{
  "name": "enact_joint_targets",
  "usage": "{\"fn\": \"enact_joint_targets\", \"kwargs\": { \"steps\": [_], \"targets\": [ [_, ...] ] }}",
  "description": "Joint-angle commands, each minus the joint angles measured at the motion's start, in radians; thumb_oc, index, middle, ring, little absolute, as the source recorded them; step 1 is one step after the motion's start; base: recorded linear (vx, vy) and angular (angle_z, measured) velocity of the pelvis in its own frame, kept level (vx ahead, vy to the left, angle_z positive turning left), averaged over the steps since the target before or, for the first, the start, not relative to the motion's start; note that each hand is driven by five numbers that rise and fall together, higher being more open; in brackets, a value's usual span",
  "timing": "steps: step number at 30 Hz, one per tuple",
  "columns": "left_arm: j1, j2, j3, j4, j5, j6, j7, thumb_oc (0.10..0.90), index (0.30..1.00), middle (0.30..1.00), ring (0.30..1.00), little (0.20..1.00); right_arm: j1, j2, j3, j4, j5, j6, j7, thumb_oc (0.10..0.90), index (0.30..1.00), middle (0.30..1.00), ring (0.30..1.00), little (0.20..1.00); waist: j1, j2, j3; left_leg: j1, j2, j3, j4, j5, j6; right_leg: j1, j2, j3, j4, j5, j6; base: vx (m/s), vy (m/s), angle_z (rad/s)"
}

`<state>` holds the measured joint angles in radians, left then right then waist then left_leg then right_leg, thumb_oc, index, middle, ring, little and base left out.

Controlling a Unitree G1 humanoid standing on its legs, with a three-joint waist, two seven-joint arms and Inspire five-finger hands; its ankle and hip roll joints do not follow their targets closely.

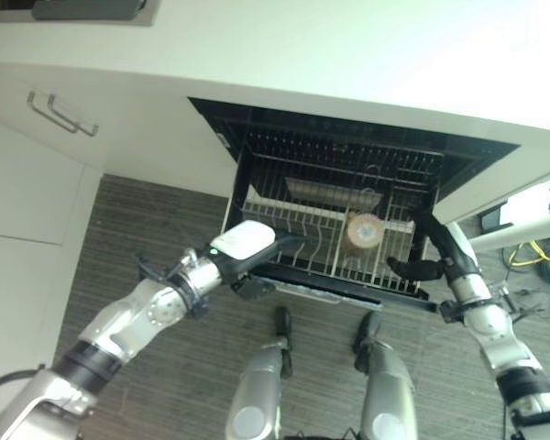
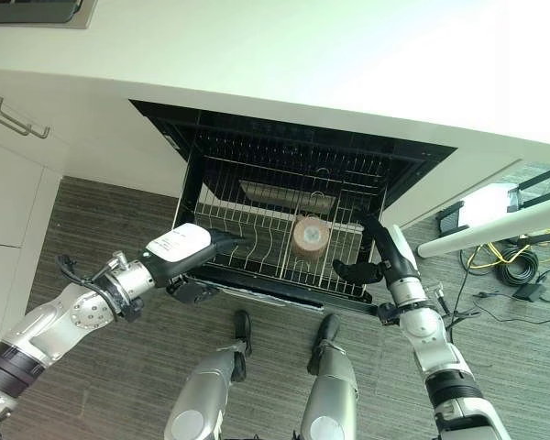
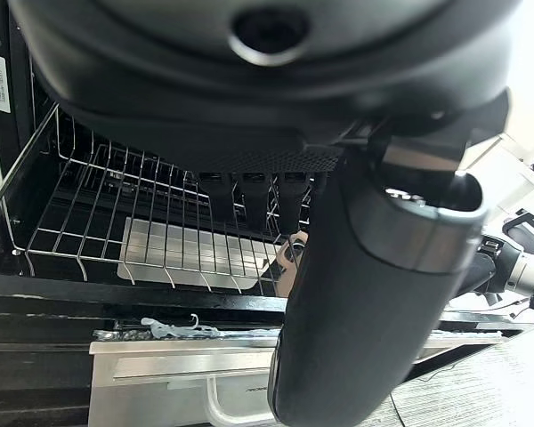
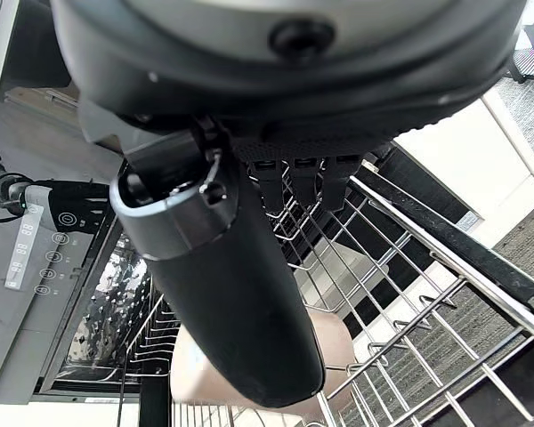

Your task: Place the dishes in the dishwasher.

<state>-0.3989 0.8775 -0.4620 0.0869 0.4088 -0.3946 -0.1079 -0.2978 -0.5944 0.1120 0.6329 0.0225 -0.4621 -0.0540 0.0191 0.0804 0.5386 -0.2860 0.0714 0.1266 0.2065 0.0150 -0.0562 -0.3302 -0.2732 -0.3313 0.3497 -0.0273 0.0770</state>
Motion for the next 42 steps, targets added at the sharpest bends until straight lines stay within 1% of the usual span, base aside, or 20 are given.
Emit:
{"fn": "enact_joint_targets", "kwargs": {
  "steps": [1, 6, 11, 12, 14, 18, 19, 21, 24, 28, 30, 31, 34, 35, 36, 37, 39, 40, 41, 42],
  "targets": [
    [-0.019, 0.016, 0.148, -0.097, -0.013, -0.051, 0.021, 0.8, 0.9, 0.9, 0.9, 0.9, 0.052, -0.022, -0.061, -0.065, 0.088, -0.08, -0.032, 0.8, 0.9, 0.9, 0.9, 0.9, -0.028, -0.002, -0.019, -0.01, 0.061, 0.038, 0.094, -0.128, 0.013, 0.06, -0.007, 0.076, -0.05, -0.006, 0.128, 0.0, 0.0, 0.0],
    [0.024, 0.001, 0.177, -0.091, 0.007, -0.055, 0.034, 0.8, 0.9, 0.9, 0.9, 0.9, 0.085, -0.002, -0.127, -0.17, 0.24, -0.155, -0.037, 0.8, 0.9, 0.9, 0.9, 0.9, -0.04, -0.006, -0.033, 0.013, 0.063, 0.039, 0.094, -0.134, 0.014, 0.083, 0.0, 0.08, -0.05, -0.017, 0.124, 0.0, 0.0, 0.0],
    [0.102, -0.049, 0.226, -0.07, 0.026, -0.046, 0.114, 0.8, 0.9, 0.9, 0.9, 0.9, 0.134, 0.043, -0.178, -0.35, 0.326, -0.208, 0.022, 0.8, 0.9, 0.9, 0.9, 0.9, -0.052, -0.012, -0.074, 0.045, 0.066, 0.041, 0.094, -0.144, 0.016, 0.116, 0.007, 0.087, -0.05, -0.039, 0.118, 0.02, 0.007, -0.08],
    [0.163, -0.095, 0.263, -0.043, 0.031, -0.041, 0.201, 0.8, 0.9, 0.9, 0.9, 0.9, 0.162, 0.076, -0.185, -0.452, 0.364, -0.241, 0.087, 0.8, 0.9, 0.9, 0.9, 0.9, -0.055, -0.015, -0.107, 0.069, 0.069, 0.042, 0.094, -0.148, 0.017, 0.141, 0.012, 0.089, -0.05, -0.053, 0.11, 0.06, 0.041, -0.18],
    [0.225, -0.146, 0.303, -0.018, 0.025, -0.05, 0.291, 0.8, 0.9, 0.9, 0.9, 0.9, 0.173, 0.104, -0.179, -0.527, 0.411, -0.259, 0.143, 0.8, 0.9, 0.9, 0.9, 0.9, -0.049, -0.014, -0.145, 0.102, 0.069, 0.043, 0.094, -0.154, 0.018, 0.177, 0.01, 0.086, -0.05, -0.07, 0.103, 0.08, 0.078, -0.22],
    [0.306, -0.206, 0.357, 0.008, 0.009, -0.085, 0.392, 0.8, 0.9, 0.9, 0.9, 0.9, 0.178, 0.13, -0.175, -0.619, 0.45, -0.273, 0.18, 0.8, 0.9, 0.9, 0.9, 0.9, -0.031, -0.004, -0.209, 0.141, 0.064, 0.039, 0.094, -0.164, 0.024, 0.229, 0.006, 0.078, -0.05, -0.096, 0.09, 0.09, 0.138, -0.09],
    [0.331, -0.229, 0.374, 0.013, -0.003, -0.094, 0.419, 0.8, 0.9, 0.9, 0.9, 0.9, 0.176, 0.138, -0.174, -0.645, 0.456, -0.269, 0.18, 0.8, 0.9, 0.9, 0.9, 0.9, -0.02, 0.0, -0.238, 0.157, 0.061, 0.036, 0.094, -0.171, 0.028, 0.253, 0.004, 0.07, -0.05, -0.107, 0.086, 0.11, 0.177, -0.07],
    [0.347, -0.242, 0.385, 0.015, -0.02, -0.094, 0.436, 0.8, 0.9, 0.9, 0.9, 0.9, 0.176, 0.143, -0.173, -0.664, 0.462, -0.259, 0.179, 0.8, 0.9, 0.9, 0.9, 0.9, -0.014, 0.003, -0.255, 0.168, 0.058, 0.034, 0.094, -0.176, 0.032, 0.272, 0.002, 0.063, -0.05, -0.114, 0.085, 0.1, 0.154, -0.05],
    [0.41, -0.285, 0.448, 0.009, -0.144, -0.096, 0.464, 0.8, 0.9, 0.9, 0.9, 0.9, 0.185, 0.169, -0.188, -0.717, 0.506, -0.199, 0.198, 0.8, 0.9, 0.9, 0.9, 0.9, 0.008, 0.007, -0.294, 0.2, 0.041, 0.025, 0.094, -0.198, 0.053, 0.323, -0.004, 0.042, -0.05, -0.121, 0.085, 0.1, 0.202, -0.01],
    [0.479, -0.338, 0.533, 0.016, -0.293, -0.109, 0.46, 0.8, 0.9, 0.9, 0.9, 0.9, 0.223, 0.215, -0.21, -0.766, 0.532, -0.145, 0.221, 0.8, 0.9, 0.9, 0.9, 0.9, 0.02, 0.003, -0.316, 0.22, 0.002, 0.004, 0.094, -0.231, 0.091, 0.362, -0.01, 0.041, -0.05, -0.074, 0.098, 0.04, 0.195, 0.01],
    [0.503, -0.366, 0.563, 0.042, -0.336, -0.097, 0.474, 0.8, 0.9, 0.9, 0.9, 0.9, 0.244, 0.247, -0.206, -0.783, 0.545, -0.102, 0.236, 0.8, 0.9, 0.9, 0.9, 0.9, 0.026, 0.0, -0.323, 0.223, -0.031, -0.02, 0.094, -0.248, 0.119, 0.356, -0.024, 0.055, 0.017, -0.035, 0.104, 0.0, 0.198, 0.1],
    [0.507, -0.37, 0.571, 0.048, -0.345, -0.089, 0.483, 0.8, 0.9, 0.9, 0.9, 0.9, 0.249, 0.256, -0.197, -0.79, 0.551, -0.086, 0.238, 0.8, 0.9, 0.9, 0.9, 0.9, 0.028, 0.002, -0.323, 0.224, -0.037, -0.019, 0.094, -0.252, 0.126, 0.344, -0.021, 0.053, 0.056, -0.033, 0.105, 0.0, 0.141, 0.18],
    [0.524, -0.376, 0.605, 0.07, -0.346, -0.058, 0.524, 0.8, 0.9, 0.9, 0.9, 0.9, 0.253, 0.266, -0.176, -0.794, 0.573, -0.048, 0.267, 0.8, 0.9, 0.9, 0.9, 0.9, 0.037, 0.004, -0.323, 0.22, -0.039, -0.002, 0.094, -0.255, 0.133, 0.305, 0.025, 0.034, 0.118, -0.045, 0.104, 0.0, 0.07, 0.04],
    [0.523, -0.37, 0.618, 0.091, -0.374, -0.036, 0.535, 0.8, 0.9, 0.9, 0.9, 0.9, 0.247, 0.259, -0.161, -0.788, 0.597, -0.04, 0.282, 0.8, 0.9, 0.9, 0.9, 0.9, 0.031, -0.006, -0.318, 0.219, -0.049, 0.003, 0.094, -0.253, 0.124, 0.305, 0.114, 0.032, 0.052, -0.069, 0.083, 0.05, -0.016, -0.18],
    [0.523, -0.369, 0.624, 0.104, -0.39, -0.025, 0.538, 0.8, 0.9, 0.9, 0.9, 0.9, 0.245, 0.256, -0.154, -0.784, 0.608, -0.035, 0.292, 0.8, 0.9, 0.9, 0.9, 0.9, 0.028, -0.011, -0.314, 0.226, -0.058, 0.006, 0.094, -0.257, 0.119, 0.31, 0.147, 0.031, 0.018, -0.072, 0.079, 0.08, -0.009, -0.1],
    [0.526, -0.372, 0.644, 0.128, -0.436, -0.013, 0.538, 0.8, 0.9, 0.9, 0.9, 0.9, 0.235, 0.249, -0.141, -0.771, 0.633, -0.027, 0.323, 0.8, 0.9, 0.9, 0.9, 0.9, 0.022, -0.014, -0.308, 0.235, -0.067, 0.018, 0.094, -0.252, 0.111, 0.295, 0.17, 0.005, -0.033, -0.032, 0.074, 0.08, 0.04, -0.03],
    [0.521, -0.388, 0.651, 0.175, -0.463, -0.01, 0.536, 0.8, 0.9, 0.9, 0.9, 0.9, 0.22, 0.242, -0.128, -0.746, 0.656, -0.037, 0.349, 0.8, 0.9, 0.9, 0.9, 0.9, 0.012, -0.009, -0.298, 0.252, -0.076, 0.03, 0.094, -0.245, 0.117, 0.262, 0.166, 0.007, -0.025, -0.024, 0.065, 0.06, 0.019, -0.05],
    [0.5, -0.397, 0.639, 0.224, -0.467, -0.013, 0.53, 0.8, 0.9, 0.9, 0.9, 0.9, 0.211, 0.229, -0.125, -0.738, 0.671, -0.042, 0.342, 0.8, 0.9, 0.9, 0.9, 0.9, -0.007, -0.017, -0.294, 0.276, -0.093, 0.049, 0.094, -0.238, 0.116, 0.248, 0.181, 0.026, -0.05, -0.048, 0.043, 0.08, -0.031, 0.1],
    [0.495, -0.401, 0.634, 0.235, -0.474, -0.012, 0.53, 0.8, 0.9, 0.9, 0.9, 0.9, 0.21, 0.225, -0.123, -0.734, 0.679, -0.045, 0.343, 0.8, 0.9, 0.9, 0.9, 0.9, -0.01, -0.019, -0.293, 0.283, -0.096, 0.056, 0.094, -0.234, 0.111, 0.245, 0.179, 0.026, -0.05, -0.061, 0.035, 0.12, -0.037, 0.32],
    [0.496, -0.407, 0.627, 0.245, -0.487, -0.017, 0.524, 0.8, 0.9, 0.9, 0.9, 0.9, 0.206, 0.217, -0.127, -0.736, 0.684, -0.043, 0.339, 0.8, 0.9, 0.9, 0.9, 0.9, -0.005, -0.041, -0.29, 0.303, -0.104, 0.101, 0.094, -0.23, 0.101, 0.261, 0.153, 0.002, -0.05, -0.092, 0.018, 0.11, 0.014, 0.51]
  ]
}}
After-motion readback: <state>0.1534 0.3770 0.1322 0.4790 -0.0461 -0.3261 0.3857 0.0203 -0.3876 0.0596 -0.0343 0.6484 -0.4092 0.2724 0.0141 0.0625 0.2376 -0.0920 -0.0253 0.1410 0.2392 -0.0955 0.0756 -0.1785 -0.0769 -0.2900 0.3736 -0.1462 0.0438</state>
